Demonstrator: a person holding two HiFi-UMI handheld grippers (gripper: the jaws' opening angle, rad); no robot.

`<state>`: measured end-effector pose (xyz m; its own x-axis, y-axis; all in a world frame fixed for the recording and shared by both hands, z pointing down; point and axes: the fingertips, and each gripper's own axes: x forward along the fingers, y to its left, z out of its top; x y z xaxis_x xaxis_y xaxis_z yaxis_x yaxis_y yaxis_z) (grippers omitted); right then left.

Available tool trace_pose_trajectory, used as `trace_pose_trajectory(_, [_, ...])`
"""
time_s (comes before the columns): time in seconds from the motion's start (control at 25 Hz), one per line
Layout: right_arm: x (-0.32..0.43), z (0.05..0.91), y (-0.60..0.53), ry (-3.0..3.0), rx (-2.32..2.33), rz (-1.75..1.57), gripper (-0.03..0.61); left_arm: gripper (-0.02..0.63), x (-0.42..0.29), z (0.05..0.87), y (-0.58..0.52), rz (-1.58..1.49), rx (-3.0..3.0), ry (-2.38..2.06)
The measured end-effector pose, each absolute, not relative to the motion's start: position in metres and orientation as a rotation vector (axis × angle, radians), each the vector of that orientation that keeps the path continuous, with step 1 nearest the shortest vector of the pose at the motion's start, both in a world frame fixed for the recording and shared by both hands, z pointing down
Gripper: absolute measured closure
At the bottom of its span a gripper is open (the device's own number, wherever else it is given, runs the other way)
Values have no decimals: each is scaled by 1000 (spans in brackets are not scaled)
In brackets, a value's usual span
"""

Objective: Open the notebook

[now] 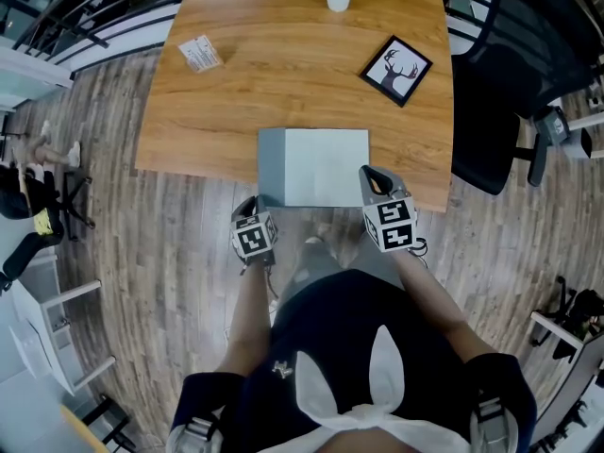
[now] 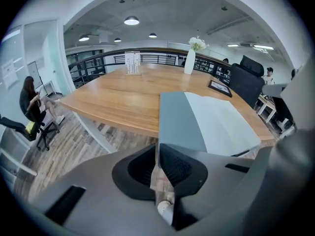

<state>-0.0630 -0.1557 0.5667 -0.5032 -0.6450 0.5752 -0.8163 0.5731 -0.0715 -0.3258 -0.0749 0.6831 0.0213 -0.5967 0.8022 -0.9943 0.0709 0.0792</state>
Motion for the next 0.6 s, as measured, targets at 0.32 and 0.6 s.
trace_pose_trajectory(0.32, [-59,558,-157,-2340,1146,436,580,592,-328,628,-97,618,1673,-1782])
trace_pose_trajectory(0.6, [-59,544,-156,-2391,1084,430,581,592,-297,572,-118,503,1810,-1821])
